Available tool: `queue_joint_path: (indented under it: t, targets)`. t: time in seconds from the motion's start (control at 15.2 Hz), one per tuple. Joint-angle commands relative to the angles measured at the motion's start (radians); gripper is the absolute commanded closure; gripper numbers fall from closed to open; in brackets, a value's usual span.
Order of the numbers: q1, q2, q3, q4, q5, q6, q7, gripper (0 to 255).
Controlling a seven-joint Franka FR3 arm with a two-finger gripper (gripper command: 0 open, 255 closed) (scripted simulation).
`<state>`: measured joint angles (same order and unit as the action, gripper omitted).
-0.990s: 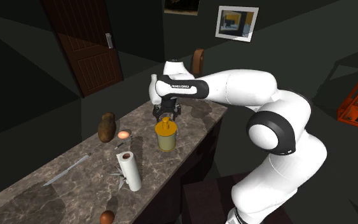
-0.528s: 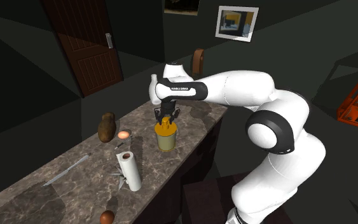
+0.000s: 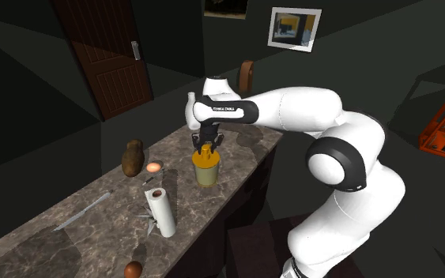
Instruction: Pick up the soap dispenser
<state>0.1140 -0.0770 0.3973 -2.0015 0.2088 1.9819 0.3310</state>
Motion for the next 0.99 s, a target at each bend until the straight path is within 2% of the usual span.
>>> queue_joint_path:
  t: [0.0,0.79,0.92]
  targets:
    - [-0.001,-0.007,-0.002,0.019,0.001,-0.025,0.002,255]
    - [-0.006,-0.016,-0.008,0.17,-0.006,-0.183,0.024,255]
    - [-0.006,-0.016,-0.008,0.172,-0.006,-0.185,0.024,255]
